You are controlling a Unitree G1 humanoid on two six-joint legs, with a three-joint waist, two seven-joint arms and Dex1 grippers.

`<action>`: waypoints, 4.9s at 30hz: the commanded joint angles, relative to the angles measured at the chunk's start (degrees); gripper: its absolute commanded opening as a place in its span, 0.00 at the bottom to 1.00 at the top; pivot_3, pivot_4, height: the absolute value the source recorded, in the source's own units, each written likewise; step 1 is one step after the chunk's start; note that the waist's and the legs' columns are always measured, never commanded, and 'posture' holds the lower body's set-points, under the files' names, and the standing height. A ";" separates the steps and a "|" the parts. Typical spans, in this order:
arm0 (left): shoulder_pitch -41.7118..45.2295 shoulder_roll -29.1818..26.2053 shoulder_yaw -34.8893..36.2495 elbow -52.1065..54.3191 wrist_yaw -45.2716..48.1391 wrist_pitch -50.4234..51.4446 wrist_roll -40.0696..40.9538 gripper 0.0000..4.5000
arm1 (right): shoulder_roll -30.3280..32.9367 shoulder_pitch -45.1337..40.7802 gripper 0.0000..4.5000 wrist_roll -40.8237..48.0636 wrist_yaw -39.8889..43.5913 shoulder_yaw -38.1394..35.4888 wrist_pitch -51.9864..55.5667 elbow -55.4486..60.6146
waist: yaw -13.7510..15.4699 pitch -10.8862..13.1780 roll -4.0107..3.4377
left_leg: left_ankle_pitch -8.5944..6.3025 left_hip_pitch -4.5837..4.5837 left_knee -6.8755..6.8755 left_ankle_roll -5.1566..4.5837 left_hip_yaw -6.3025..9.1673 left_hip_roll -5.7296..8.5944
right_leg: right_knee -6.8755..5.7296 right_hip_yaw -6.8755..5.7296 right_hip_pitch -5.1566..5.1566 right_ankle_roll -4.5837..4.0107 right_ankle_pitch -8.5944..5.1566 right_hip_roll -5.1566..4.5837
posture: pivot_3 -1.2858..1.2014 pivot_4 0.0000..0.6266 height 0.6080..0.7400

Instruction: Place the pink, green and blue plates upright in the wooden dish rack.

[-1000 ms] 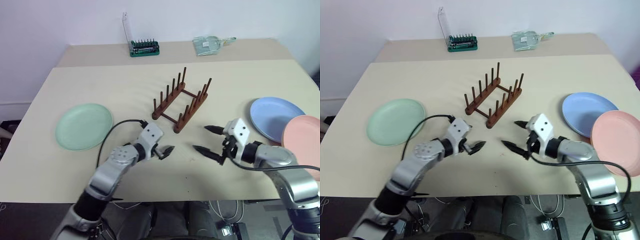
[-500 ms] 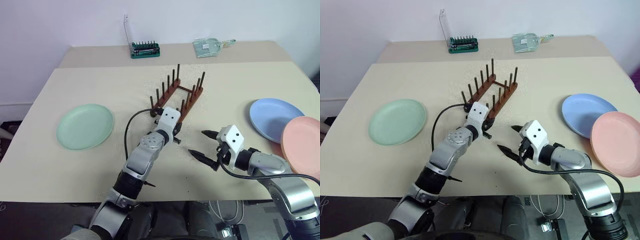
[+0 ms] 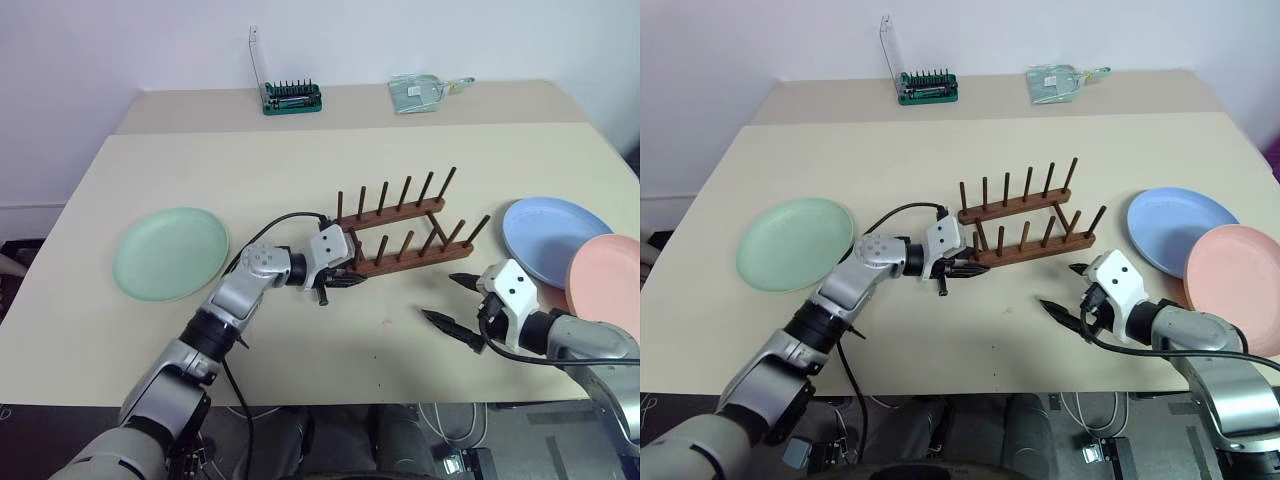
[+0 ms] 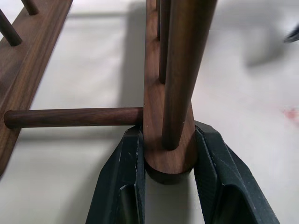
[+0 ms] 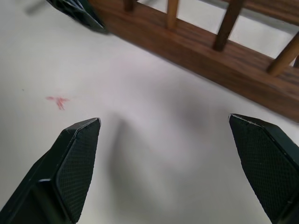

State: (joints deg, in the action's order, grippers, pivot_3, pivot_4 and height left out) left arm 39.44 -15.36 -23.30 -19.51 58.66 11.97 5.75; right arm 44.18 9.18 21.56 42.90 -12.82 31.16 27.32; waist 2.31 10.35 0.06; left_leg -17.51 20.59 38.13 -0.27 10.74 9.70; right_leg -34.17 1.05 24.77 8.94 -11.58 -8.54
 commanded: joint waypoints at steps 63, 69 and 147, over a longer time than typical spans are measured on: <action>-10.47 4.82 2.05 20.18 -17.79 12.58 -0.63 0.04 | 3.70 -4.73 0.84 -7.93 -4.75 -18.48 6.32 4.37 | 0.35 -0.06 -0.02 | 0.01 -0.04 -0.01 0.04 -0.21 -0.25 | 0.07 0.26 0.02 -0.05 0.26 0.30 | 0.52 0.24 1.00; -9.57 4.88 1.70 19.84 -12.93 12.44 2.00 0.04 | 0.60 6.29 0.84 -8.04 -5.69 -26.39 11.94 11.27 | 0.23 -0.06 0.00 | -0.16 -0.10 -0.01 -0.25 -0.31 -0.29 | 0.08 0.28 -0.04 -0.05 0.26 0.30 | 0.52 0.24 1.00; -13.66 2.89 10.78 29.25 -18.64 16.80 8.29 0.16 | 9.61 -33.12 0.67 17.99 -1.57 -20.42 5.56 -15.13 | -0.25 -0.07 -0.13 | -0.04 0.71 0.10 0.14 -0.95 -0.95 | 0.84 0.45 0.71 -0.33 1.15 0.88 | 0.52 0.24 1.00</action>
State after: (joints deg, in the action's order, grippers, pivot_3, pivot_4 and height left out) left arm 25.53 -12.60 -15.98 5.77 41.44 28.94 12.00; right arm 51.93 -23.83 38.28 39.56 -30.84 37.86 6.18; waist 2.06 10.27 -0.07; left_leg -17.55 21.30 38.23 -0.12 9.74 8.71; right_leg -33.37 1.52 25.51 8.61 -10.42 -7.64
